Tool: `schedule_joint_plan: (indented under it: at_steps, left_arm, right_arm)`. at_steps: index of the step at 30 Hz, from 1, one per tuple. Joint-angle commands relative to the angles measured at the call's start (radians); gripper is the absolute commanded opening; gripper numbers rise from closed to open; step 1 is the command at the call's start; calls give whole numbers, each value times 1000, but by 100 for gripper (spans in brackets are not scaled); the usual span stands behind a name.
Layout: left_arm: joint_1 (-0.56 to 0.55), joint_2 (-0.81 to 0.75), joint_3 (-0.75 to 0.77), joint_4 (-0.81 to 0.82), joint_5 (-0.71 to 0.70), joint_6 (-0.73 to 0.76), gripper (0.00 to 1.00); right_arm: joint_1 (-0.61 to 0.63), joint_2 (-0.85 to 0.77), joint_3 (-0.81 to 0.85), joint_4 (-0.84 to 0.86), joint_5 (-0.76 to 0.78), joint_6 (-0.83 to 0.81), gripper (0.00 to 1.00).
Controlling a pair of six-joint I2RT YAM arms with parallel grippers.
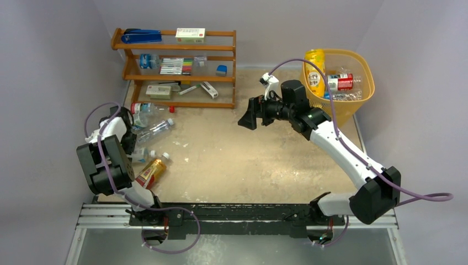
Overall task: Put the plastic bottles in the bin
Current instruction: Pick up the plastic bottle at the center of the board.
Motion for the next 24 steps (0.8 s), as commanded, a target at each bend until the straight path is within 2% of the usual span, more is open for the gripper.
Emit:
schedule_joint_plan:
  at_steps: [1, 9, 16, 19, 24]
  left_arm:
    - [8, -24, -58, 64, 8, -17, 73]
    - [8, -76, -74, 95, 37, 13, 53]
    - [-15, -164, -17, 102, 126, 71, 49]
    - [-67, -198, 33, 107, 178, 115, 48]
    - [-234, -236, 140, 71, 195, 169, 48]
  right_arm:
    - [11, -1, 21, 45, 12, 7, 100]
    - [12, -11, 3, 56, 15, 7, 100]
    - [15, -13, -4, 66, 12, 13, 100]
    - [18, -12, -1, 70, 15, 16, 100]
    - [20, -14, 3, 69, 24, 17, 100]
